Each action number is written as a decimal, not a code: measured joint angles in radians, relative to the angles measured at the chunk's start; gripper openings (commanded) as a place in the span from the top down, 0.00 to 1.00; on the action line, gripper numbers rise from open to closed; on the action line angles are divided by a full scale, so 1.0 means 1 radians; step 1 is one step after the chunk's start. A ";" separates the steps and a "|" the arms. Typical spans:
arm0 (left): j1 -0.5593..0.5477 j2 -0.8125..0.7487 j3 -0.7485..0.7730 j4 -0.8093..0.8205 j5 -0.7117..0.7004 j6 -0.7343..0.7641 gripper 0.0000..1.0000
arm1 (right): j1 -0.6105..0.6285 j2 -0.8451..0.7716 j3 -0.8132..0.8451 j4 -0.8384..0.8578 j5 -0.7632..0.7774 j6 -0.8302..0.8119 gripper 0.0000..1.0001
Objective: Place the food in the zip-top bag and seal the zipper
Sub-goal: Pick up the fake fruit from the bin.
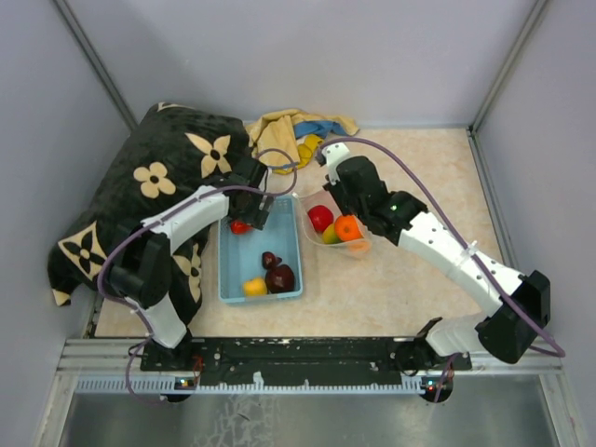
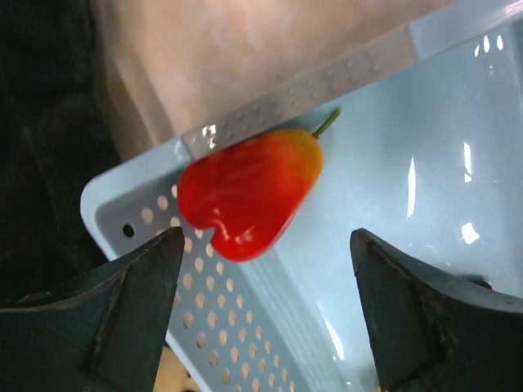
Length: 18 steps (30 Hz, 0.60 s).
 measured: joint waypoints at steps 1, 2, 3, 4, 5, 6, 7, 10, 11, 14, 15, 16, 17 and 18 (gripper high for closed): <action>0.002 0.010 0.007 0.006 0.006 0.013 0.11 | 0.000 0.000 0.000 -0.002 0.000 0.000 0.99; 0.003 0.022 0.015 0.014 0.016 0.030 0.11 | 0.000 0.000 0.000 -0.002 0.000 -0.001 0.98; 0.005 0.033 0.023 0.019 0.024 0.040 0.11 | 0.000 0.000 0.000 -0.002 0.000 -0.001 0.99; 0.006 0.043 0.027 0.027 0.031 0.051 0.11 | 0.000 0.000 0.000 -0.002 0.001 -0.002 0.99; 0.007 0.056 0.032 0.037 0.039 0.063 0.11 | 0.000 0.000 0.000 -0.002 0.002 -0.003 0.98; 0.008 0.069 0.036 0.045 0.046 0.071 0.11 | 0.000 0.000 0.000 -0.002 0.002 -0.004 0.98; 0.011 0.086 0.039 0.056 0.061 0.077 0.11 | 0.000 0.000 0.000 -0.002 0.004 -0.007 0.98; 0.015 0.113 0.039 0.060 0.083 0.079 0.12 | 0.000 -0.001 0.000 -0.008 0.015 -0.011 0.98; 0.016 0.121 0.039 0.060 0.089 0.078 0.12 | 0.000 -0.002 0.000 -0.013 0.021 -0.013 0.97; 0.019 0.132 0.030 0.062 0.102 0.072 0.13 | 0.000 -0.016 0.000 -0.029 0.043 -0.019 0.97; 0.019 0.132 0.024 0.061 0.107 0.066 0.13 | 0.000 -0.024 0.000 -0.036 0.050 -0.022 0.97; 0.019 0.132 0.019 0.062 0.114 0.060 0.14 | 0.000 -0.032 0.000 -0.042 0.059 -0.024 0.97; 0.019 0.131 0.011 0.065 0.123 0.050 0.15 | 0.000 -0.040 0.000 -0.045 0.067 -0.025 0.97; 0.019 0.130 0.003 0.068 0.131 0.044 0.15 | 0.000 -0.048 0.000 -0.048 0.073 -0.026 0.97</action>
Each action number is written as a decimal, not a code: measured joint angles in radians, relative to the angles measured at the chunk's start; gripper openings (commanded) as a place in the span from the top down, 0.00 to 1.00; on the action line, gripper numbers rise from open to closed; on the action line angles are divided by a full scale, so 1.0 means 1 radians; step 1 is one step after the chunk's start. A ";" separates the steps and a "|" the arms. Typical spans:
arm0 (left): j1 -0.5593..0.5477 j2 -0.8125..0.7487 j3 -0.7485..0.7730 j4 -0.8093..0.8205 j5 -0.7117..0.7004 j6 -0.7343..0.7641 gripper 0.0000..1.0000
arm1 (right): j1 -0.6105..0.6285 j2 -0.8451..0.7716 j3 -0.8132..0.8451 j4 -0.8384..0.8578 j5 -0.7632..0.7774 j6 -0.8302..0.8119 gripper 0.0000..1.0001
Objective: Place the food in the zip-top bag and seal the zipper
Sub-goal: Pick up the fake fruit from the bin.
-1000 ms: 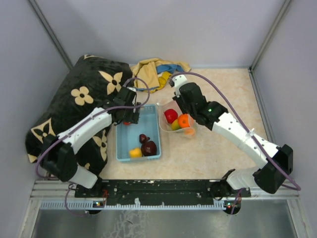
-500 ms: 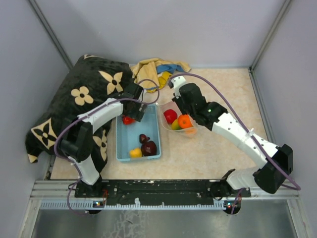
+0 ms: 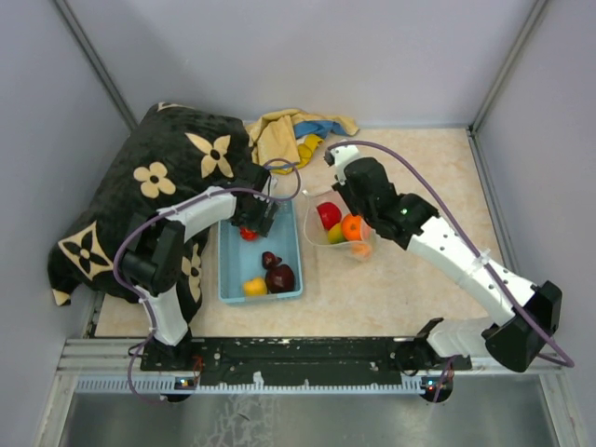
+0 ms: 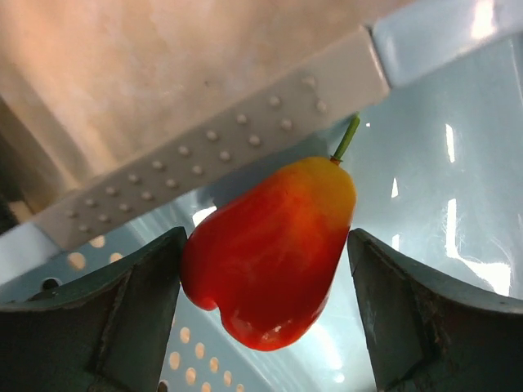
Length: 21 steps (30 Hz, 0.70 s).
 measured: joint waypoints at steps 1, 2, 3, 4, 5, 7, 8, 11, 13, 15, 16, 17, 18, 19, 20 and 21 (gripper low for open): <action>0.000 -0.002 -0.006 0.000 0.007 -0.006 0.16 | 0.000 -0.007 0.000 -0.005 0.007 0.000 0.97; 0.000 -0.004 -0.016 0.003 0.017 -0.013 0.16 | 0.000 -0.013 0.000 -0.011 0.016 0.000 0.97; 0.000 -0.005 -0.023 0.003 0.025 -0.018 0.16 | 0.000 -0.016 0.000 -0.016 0.022 0.001 0.97; 0.000 -0.005 -0.028 0.003 0.032 -0.022 0.17 | 0.000 -0.018 0.000 -0.022 0.027 0.003 0.97; 0.000 -0.005 -0.032 0.003 0.038 -0.026 0.17 | 0.000 -0.018 0.000 -0.031 0.031 0.007 0.97; 0.001 -0.005 -0.035 0.003 0.048 -0.036 0.19 | 0.000 -0.018 0.000 -0.050 0.037 0.016 0.97; 0.002 -0.005 -0.037 0.006 0.054 -0.041 0.21 | 0.000 -0.018 0.000 -0.060 0.043 0.021 0.97; 0.002 -0.005 -0.047 0.014 0.077 -0.062 0.27 | 0.000 -0.018 0.001 -0.085 0.058 0.039 0.97; 0.002 -0.005 -0.051 0.014 0.093 -0.072 0.34 | 0.000 -0.017 0.002 -0.097 0.068 0.050 0.97; 0.002 -0.005 -0.052 0.017 0.108 -0.086 0.40 | 0.000 -0.016 0.003 -0.102 0.074 0.058 0.97; 0.002 -0.005 -0.052 0.018 0.114 -0.091 0.42 | 0.000 -0.013 0.005 -0.105 0.075 0.062 0.97; 0.002 -0.006 -0.054 0.021 0.121 -0.095 0.44 | 0.000 -0.007 0.011 -0.109 0.075 0.065 0.97; 0.002 -0.009 -0.057 0.024 0.125 -0.102 0.46 | 0.000 -0.001 0.019 -0.114 0.074 0.068 0.97; 0.002 -0.016 -0.065 0.030 0.130 -0.113 0.48 | 0.000 0.008 0.030 -0.119 0.074 0.072 0.97; 0.002 -0.024 -0.073 0.033 0.134 -0.121 0.50 | 0.000 0.015 0.037 -0.121 0.073 0.074 0.97; 0.003 -0.036 -0.085 0.037 0.138 -0.128 0.52 | 0.000 0.022 0.043 -0.124 0.072 0.079 0.97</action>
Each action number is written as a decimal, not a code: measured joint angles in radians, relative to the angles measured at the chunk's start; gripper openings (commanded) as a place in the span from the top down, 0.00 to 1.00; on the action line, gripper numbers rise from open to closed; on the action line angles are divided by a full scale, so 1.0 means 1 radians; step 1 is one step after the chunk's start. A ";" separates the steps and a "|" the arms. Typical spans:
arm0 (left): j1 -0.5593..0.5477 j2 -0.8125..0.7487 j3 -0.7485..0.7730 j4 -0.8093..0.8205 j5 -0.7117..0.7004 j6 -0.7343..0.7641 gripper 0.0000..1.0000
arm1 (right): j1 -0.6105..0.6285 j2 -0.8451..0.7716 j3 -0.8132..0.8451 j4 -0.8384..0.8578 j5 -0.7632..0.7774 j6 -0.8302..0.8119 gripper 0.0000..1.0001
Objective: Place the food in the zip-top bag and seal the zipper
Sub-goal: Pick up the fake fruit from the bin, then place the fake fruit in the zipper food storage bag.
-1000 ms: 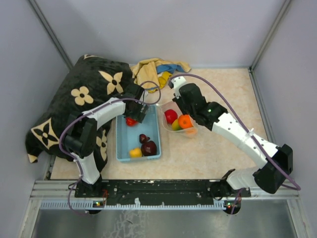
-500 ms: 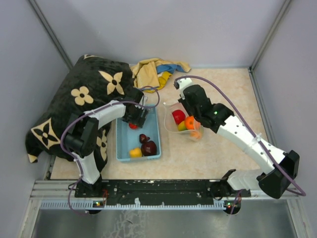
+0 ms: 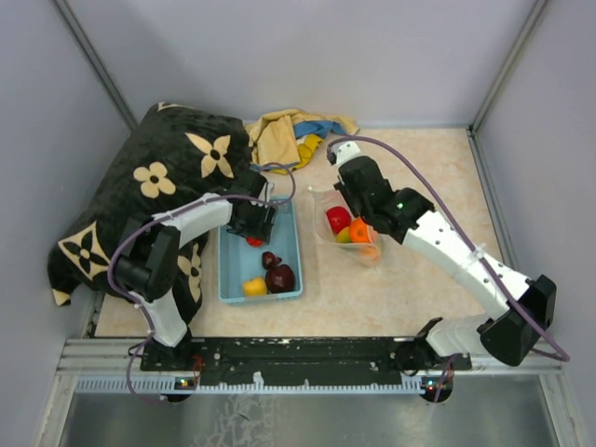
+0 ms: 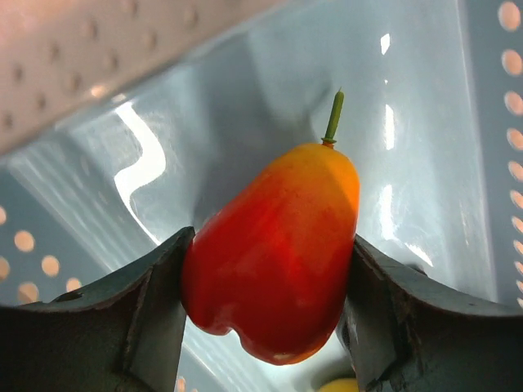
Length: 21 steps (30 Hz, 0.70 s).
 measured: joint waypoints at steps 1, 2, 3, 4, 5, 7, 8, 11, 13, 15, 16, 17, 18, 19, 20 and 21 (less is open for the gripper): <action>0.001 -0.016 -0.012 0.000 0.005 -0.013 0.53 | 0.000 0.007 0.006 -0.003 0.000 0.003 0.97; 0.001 -0.034 -0.023 0.000 0.009 -0.024 0.54 | 0.000 0.013 0.013 -0.005 0.000 0.008 0.98; 0.001 -0.054 -0.032 -0.001 0.014 -0.039 0.56 | 0.000 0.018 0.021 -0.008 0.000 0.012 0.98; 0.001 -0.075 -0.038 0.000 0.018 -0.050 0.57 | 0.000 0.023 0.028 -0.010 -0.001 0.018 0.98; 0.001 -0.100 -0.042 0.000 0.023 -0.066 0.58 | 0.000 0.028 0.036 -0.012 -0.001 0.023 0.99; 0.001 -0.154 -0.051 0.008 0.031 -0.089 0.59 | 0.000 0.038 0.048 -0.017 0.000 0.036 0.99; 0.001 -0.187 -0.059 0.014 0.035 -0.100 0.59 | 0.000 0.044 0.055 -0.018 0.001 0.043 1.00; 0.001 -0.301 -0.085 0.032 0.053 -0.134 0.60 | 0.000 0.056 0.057 -0.013 0.003 0.065 1.00; 0.001 -0.365 -0.091 0.039 0.073 -0.151 0.61 | 0.000 0.060 0.057 -0.006 0.004 0.084 1.00; 0.001 -0.418 -0.093 0.046 0.100 -0.170 0.61 | 0.000 0.060 0.057 0.005 0.006 0.104 1.00; 0.001 -0.441 -0.094 0.048 0.114 -0.181 0.62 | 0.000 0.060 0.057 0.014 0.008 0.116 1.00; 0.001 -0.463 -0.095 0.049 0.130 -0.192 0.62 | 0.000 0.060 0.056 0.024 0.008 0.126 1.00; 0.001 -0.486 -0.099 0.055 0.149 -0.206 0.62 | 0.000 0.060 0.056 0.035 0.009 0.138 1.00; 0.001 -0.504 -0.103 0.059 0.163 -0.215 0.62 | 0.000 0.060 0.056 0.046 0.010 0.150 1.00; 0.001 -0.526 -0.111 0.068 0.180 -0.226 0.62 | 0.000 0.060 0.056 0.057 0.010 0.160 1.00; 0.001 -0.548 -0.119 0.074 0.196 -0.237 0.62 | 0.000 0.060 0.055 0.072 0.010 0.173 1.00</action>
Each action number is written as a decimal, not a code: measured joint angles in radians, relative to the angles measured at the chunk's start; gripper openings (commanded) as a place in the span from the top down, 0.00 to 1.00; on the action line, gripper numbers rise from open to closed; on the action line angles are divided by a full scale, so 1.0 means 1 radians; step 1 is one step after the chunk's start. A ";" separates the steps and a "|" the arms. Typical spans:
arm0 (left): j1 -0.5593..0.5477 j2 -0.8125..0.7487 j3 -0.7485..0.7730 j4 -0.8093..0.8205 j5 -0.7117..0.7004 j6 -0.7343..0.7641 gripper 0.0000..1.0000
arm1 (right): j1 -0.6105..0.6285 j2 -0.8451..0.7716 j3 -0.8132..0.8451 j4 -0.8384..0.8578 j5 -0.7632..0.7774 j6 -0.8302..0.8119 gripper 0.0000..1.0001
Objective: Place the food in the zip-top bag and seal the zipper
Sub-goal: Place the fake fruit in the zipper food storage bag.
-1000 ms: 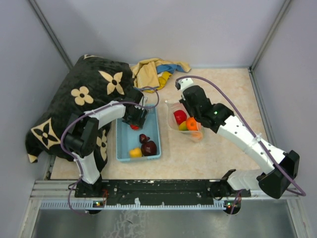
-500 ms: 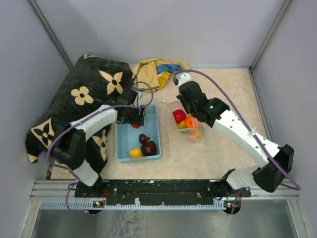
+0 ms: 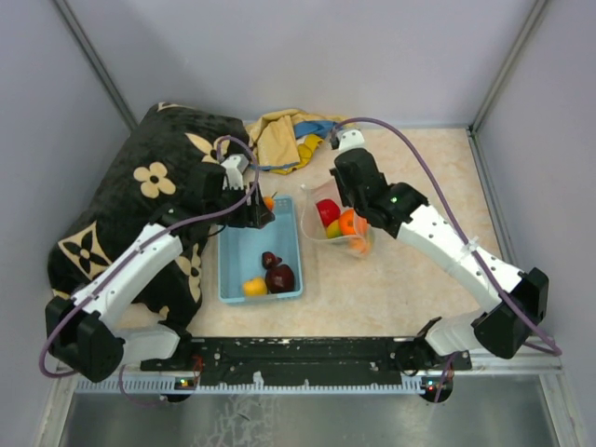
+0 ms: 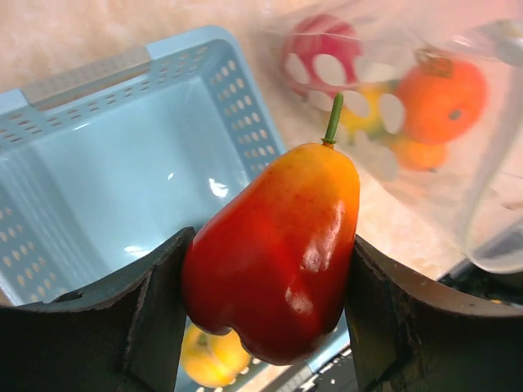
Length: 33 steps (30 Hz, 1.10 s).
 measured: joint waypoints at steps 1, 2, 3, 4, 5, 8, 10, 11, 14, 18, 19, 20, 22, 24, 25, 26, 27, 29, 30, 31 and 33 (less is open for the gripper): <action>0.000 -0.026 -0.011 0.011 0.020 -0.012 0.62 | 0.000 0.000 0.000 0.009 0.000 0.007 1.00; 0.000 -0.044 -0.016 0.016 0.034 -0.020 0.62 | 0.000 0.000 0.000 0.022 -0.001 0.016 1.00; 0.000 -0.064 -0.020 0.027 0.054 -0.033 0.62 | 0.000 0.000 0.000 0.030 -0.002 0.022 1.00; 0.000 -0.079 -0.022 0.038 0.072 -0.039 0.62 | 0.000 0.000 0.000 0.040 -0.004 0.029 1.00; -0.002 -0.092 -0.022 0.052 0.092 -0.047 0.62 | 0.000 0.001 0.000 0.048 -0.007 0.032 1.00; -0.011 -0.116 -0.021 0.093 0.143 -0.068 0.61 | 0.000 0.003 0.000 0.063 -0.016 0.045 1.00; -0.024 -0.119 -0.021 0.117 0.168 -0.076 0.61 | 0.000 0.003 0.000 0.070 -0.023 0.050 1.00; -0.035 -0.119 -0.021 0.126 0.177 -0.078 0.60 | 0.000 0.003 0.000 0.072 -0.026 0.053 1.00; -0.077 -0.119 -0.019 0.152 0.198 -0.090 0.60 | 0.000 0.003 -0.003 0.090 -0.036 0.063 1.00; -0.123 -0.118 -0.010 0.202 0.210 -0.096 0.60 | 0.000 0.003 -0.026 0.119 -0.051 0.071 1.00; -0.132 -0.118 -0.007 0.226 0.211 -0.096 0.60 | 0.000 0.003 -0.035 0.126 -0.057 0.074 1.00; -0.138 -0.118 -0.006 0.247 0.211 -0.096 0.60 | 0.000 0.003 -0.046 0.129 -0.065 0.075 1.00; -0.151 -0.118 -0.006 0.308 0.211 -0.095 0.60 | 0.000 0.003 -0.056 0.127 -0.077 0.081 1.00; -0.164 -0.116 -0.006 0.366 0.212 -0.093 0.60 | 0.000 0.003 -0.058 0.128 -0.090 0.089 1.00; -0.171 -0.113 -0.006 0.395 0.213 -0.089 0.59 | 0.000 0.003 -0.058 0.130 -0.094 0.092 1.00; -0.180 -0.108 -0.006 0.422 0.213 -0.080 0.59 | 0.000 0.003 -0.058 0.131 -0.096 0.095 1.00; -0.193 -0.101 -0.006 0.447 0.215 -0.067 0.59 | 0.000 0.003 -0.058 0.132 -0.099 0.098 1.00; -0.211 -0.088 -0.016 0.498 0.221 -0.037 0.58 | 0.000 0.003 -0.058 0.134 -0.108 0.101 1.00; -0.216 -0.086 -0.031 0.526 0.224 -0.023 0.58 | 0.000 0.003 -0.058 0.135 -0.113 0.102 1.00; -0.220 -0.085 -0.055 0.561 0.229 -0.004 0.58 | 0.000 0.003 -0.058 0.138 -0.117 0.105 1.00; -0.225 -0.085 -0.114 0.628 0.243 0.043 0.58 | 0.000 0.003 -0.058 0.142 -0.124 0.106 1.00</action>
